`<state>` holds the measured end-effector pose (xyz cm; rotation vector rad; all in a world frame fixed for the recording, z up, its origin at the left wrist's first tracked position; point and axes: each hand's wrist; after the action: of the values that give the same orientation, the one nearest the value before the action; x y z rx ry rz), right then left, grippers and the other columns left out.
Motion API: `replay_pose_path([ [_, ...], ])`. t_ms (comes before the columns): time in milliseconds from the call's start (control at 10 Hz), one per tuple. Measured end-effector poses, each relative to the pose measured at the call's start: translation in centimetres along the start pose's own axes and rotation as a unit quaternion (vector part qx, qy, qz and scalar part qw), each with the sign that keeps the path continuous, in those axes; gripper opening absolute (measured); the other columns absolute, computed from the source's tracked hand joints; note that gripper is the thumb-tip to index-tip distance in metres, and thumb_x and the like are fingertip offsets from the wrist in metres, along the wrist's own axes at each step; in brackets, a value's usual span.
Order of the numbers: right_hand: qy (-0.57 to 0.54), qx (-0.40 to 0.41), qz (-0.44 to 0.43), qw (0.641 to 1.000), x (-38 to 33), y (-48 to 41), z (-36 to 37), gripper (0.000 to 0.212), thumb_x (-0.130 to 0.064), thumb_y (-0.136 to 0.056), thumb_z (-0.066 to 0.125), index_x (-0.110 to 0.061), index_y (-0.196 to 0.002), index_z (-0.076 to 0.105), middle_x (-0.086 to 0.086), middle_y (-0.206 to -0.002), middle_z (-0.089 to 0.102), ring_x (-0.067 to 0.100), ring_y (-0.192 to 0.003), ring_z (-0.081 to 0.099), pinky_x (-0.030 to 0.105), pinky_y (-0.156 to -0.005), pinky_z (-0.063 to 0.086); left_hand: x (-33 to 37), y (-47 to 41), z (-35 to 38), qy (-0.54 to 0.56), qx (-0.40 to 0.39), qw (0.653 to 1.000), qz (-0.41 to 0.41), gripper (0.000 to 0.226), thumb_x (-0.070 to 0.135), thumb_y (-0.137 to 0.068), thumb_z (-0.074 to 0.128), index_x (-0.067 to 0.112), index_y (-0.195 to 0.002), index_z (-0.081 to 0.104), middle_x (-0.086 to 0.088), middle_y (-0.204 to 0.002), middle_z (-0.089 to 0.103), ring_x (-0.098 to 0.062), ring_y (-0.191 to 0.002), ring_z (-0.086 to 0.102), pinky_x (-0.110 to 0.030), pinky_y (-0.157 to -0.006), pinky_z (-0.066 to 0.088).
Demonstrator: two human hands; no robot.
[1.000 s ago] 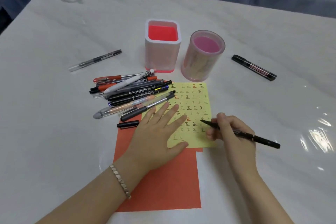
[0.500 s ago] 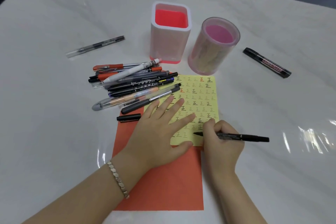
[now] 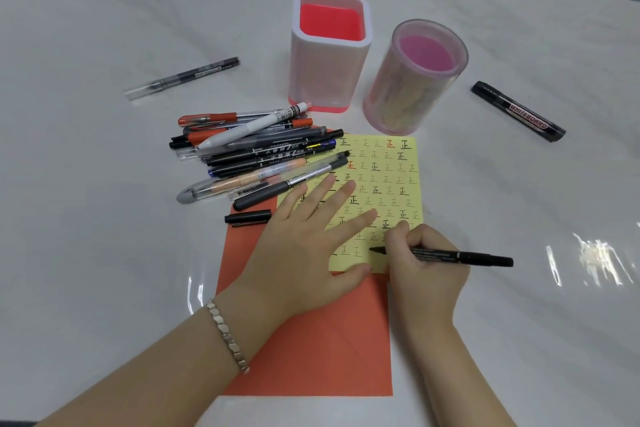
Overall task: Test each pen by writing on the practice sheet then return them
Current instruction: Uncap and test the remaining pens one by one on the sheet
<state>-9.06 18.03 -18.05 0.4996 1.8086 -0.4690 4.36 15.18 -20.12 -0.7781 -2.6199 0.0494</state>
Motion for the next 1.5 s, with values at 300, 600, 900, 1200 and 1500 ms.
replay_pose_path([
  [300, -0.013, 0.02, 0.003, 1.0, -0.08, -0.08, -0.1, 0.034, -0.014, -0.07, 0.054, -0.013, -0.044, 0.031, -0.006, -0.039, 0.029, 0.004, -0.04, 0.027, 0.012, -0.043, 0.024, 0.05, -0.04, -0.12, 0.001, -0.003, 1.0, -0.003, 0.059, 0.061, -0.078, 0.043, 0.037, -0.131, 0.05, -0.002, -0.147, 0.038, -0.022, -0.139, 0.028, -0.044, -0.112, 0.017],
  [600, -0.015, 0.01, 0.015, 1.0, 0.06, 0.0, -0.1, 0.033, -0.012, -0.066, 0.053, -0.014, -0.044, 0.029, -0.007, -0.038, 0.025, 0.007, -0.041, 0.025, 0.013, -0.044, 0.024, 0.05, -0.09, -0.11, 0.002, 0.003, 1.0, -0.001, 0.058, 0.06, -0.078, 0.043, 0.036, -0.13, 0.052, -0.002, -0.146, 0.039, -0.022, -0.138, 0.029, -0.044, -0.112, 0.017],
  [900, -0.019, 0.014, 0.01, 1.0, 0.22, -0.02, -0.02, 0.034, -0.013, -0.067, 0.053, -0.016, -0.044, 0.029, -0.009, -0.037, 0.027, 0.006, -0.041, 0.026, 0.013, -0.045, 0.024, -0.03, -0.07, 0.03, 0.003, 0.004, 1.0, 0.0, 0.058, 0.06, -0.079, 0.044, 0.036, -0.131, 0.052, -0.002, -0.146, 0.039, -0.022, -0.139, 0.029, -0.045, -0.111, 0.019],
  [1200, -0.022, 0.011, 0.005, 1.0, -0.02, -0.02, -0.03, 0.032, -0.013, -0.067, 0.053, -0.013, -0.045, 0.03, -0.007, -0.038, 0.026, 0.004, -0.041, 0.025, 0.012, -0.044, 0.024, -0.04, -0.06, -0.02, 0.004, 0.003, 1.0, -0.001, 0.058, 0.06, -0.079, 0.043, 0.036, -0.131, 0.051, -0.002, -0.147, 0.037, -0.022, -0.139, 0.027, -0.043, -0.112, 0.017],
  [1500, -0.026, 0.002, 0.012, 1.0, -0.25, 0.04, -0.05, 0.033, -0.011, -0.066, 0.053, -0.003, -0.045, 0.028, 0.0, -0.043, 0.025, 0.007, -0.043, 0.024, 0.013, -0.043, 0.024, -0.02, -0.04, 0.01, 0.007, 0.004, 1.0, -0.002, 0.058, 0.059, -0.079, 0.043, 0.036, -0.131, 0.051, -0.001, -0.147, 0.037, -0.021, -0.139, 0.027, -0.043, -0.112, 0.017],
])
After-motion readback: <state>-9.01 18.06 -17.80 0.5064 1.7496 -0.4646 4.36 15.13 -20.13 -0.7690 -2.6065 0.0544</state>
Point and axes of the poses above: each hand's wrist, its own y-axis away from the middle knuckle, its own z-axis out of the palm, x = y × z
